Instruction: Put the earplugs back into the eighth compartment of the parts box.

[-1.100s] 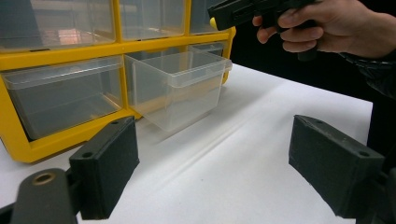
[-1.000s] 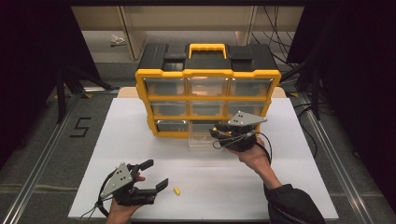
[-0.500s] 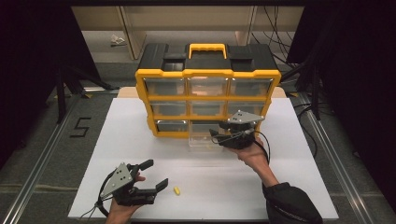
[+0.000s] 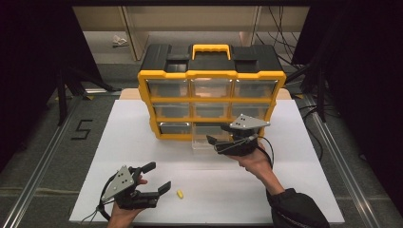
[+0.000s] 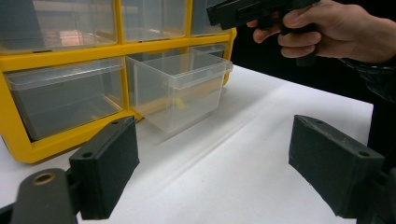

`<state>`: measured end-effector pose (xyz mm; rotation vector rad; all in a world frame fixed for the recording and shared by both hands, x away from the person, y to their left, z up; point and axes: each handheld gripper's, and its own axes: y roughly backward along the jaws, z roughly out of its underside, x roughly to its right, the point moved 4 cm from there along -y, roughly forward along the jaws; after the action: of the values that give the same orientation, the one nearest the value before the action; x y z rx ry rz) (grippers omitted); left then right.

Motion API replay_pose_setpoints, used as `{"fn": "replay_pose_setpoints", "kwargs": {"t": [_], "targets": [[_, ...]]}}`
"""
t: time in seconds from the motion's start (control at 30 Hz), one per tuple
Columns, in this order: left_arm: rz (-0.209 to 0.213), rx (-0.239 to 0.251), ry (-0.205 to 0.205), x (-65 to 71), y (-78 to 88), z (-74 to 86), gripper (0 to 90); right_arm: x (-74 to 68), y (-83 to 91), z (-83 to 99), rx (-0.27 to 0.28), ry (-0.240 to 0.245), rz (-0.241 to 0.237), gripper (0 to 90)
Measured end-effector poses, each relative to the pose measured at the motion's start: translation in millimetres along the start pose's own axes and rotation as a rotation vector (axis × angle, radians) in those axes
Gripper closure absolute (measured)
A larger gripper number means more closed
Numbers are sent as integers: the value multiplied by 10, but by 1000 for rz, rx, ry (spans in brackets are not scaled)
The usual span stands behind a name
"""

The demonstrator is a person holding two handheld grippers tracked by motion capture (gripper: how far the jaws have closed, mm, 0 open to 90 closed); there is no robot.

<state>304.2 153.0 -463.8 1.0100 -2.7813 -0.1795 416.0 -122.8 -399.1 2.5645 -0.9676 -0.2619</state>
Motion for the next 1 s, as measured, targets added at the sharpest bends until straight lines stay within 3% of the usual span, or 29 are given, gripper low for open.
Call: {"fn": "replay_pose_setpoints", "kwargs": {"t": [0.57,0.77,1.0], "targets": [[-14,9,0,-10,14,-9,158,-417,6,72,-41,53,-105,273],[-17,16,2,-12,21,-13,158,-583,-68,152,-80,91,-142,271],[-18,16,1,-13,20,-13,159,-780,-244,347,-167,128,-190,268]]}}
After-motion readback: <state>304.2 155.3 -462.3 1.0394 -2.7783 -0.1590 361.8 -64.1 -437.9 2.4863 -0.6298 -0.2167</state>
